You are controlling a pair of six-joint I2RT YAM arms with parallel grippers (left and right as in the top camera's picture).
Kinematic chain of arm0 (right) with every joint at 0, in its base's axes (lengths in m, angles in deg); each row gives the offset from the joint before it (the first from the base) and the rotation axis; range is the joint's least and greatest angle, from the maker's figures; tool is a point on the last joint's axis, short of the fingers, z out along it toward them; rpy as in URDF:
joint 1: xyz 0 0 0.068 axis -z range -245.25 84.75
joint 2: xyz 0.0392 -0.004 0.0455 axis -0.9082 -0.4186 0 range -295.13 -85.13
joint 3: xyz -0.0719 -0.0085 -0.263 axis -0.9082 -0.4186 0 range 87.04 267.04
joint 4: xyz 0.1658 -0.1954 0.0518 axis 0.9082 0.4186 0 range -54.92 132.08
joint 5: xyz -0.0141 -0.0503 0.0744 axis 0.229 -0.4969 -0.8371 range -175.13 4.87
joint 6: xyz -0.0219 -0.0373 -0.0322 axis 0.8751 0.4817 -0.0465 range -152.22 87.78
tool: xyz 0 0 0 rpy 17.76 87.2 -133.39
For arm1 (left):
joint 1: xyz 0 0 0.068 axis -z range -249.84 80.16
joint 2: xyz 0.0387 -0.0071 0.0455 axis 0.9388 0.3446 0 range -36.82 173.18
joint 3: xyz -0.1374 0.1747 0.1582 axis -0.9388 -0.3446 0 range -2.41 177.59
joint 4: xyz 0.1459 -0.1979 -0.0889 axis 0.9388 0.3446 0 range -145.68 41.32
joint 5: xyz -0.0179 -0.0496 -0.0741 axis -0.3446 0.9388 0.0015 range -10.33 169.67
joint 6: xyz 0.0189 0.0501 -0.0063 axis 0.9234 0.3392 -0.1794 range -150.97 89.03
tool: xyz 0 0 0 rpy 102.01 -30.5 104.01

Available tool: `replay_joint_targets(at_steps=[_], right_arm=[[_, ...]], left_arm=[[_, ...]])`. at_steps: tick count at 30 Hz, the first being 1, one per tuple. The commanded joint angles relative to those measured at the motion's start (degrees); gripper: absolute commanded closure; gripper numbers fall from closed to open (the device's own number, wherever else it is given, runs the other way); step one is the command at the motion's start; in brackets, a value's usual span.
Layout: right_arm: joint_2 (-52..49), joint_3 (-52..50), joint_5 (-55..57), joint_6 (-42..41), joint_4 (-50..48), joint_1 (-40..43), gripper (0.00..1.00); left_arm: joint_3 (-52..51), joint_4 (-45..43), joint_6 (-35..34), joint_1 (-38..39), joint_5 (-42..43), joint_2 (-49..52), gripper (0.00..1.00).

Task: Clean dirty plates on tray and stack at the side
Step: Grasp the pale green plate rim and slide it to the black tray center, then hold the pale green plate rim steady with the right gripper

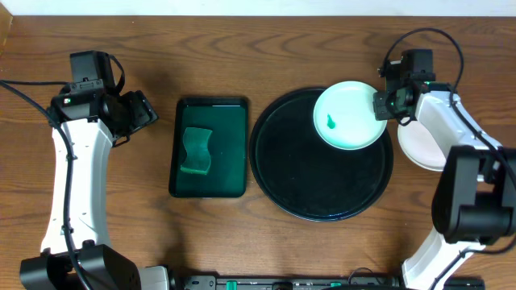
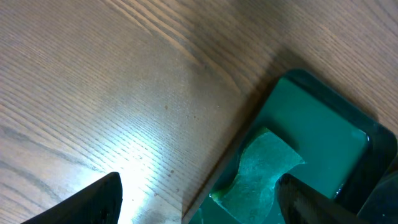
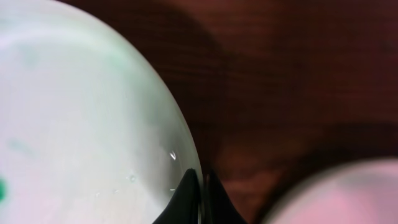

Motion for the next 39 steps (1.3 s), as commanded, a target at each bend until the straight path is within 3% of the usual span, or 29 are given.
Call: replay_joint_targets(at_steps=[1, 10, 19, 29, 39], right_arm=[[6.73, 0.04, -1.57, -5.38, 1.16, -1.18, 0.99], [9.55, -0.11, -4.98, -19.74, 11.21, -4.22, 0.99], [9.55, -1.44, -4.96, -27.76, 20.31, -7.91, 0.99], [9.55, -11.37, -5.01, -37.68, 14.58, -10.01, 0.99], [9.55, -18.88, -4.96, -38.25, 4.09, -13.46, 0.99]], left_arm=[[0.79, 0.17, -0.04, -0.22, -0.74, 0.07, 0.20], [0.79, 0.17, -0.04, -0.22, -0.74, 0.07, 0.20], [0.79, 0.17, -0.04, -0.22, -0.74, 0.07, 0.20], [0.79, 0.17, -0.04, -0.22, -0.74, 0.07, 0.20], [0.79, 0.17, -0.04, -0.22, -0.74, 0.07, 0.20]])
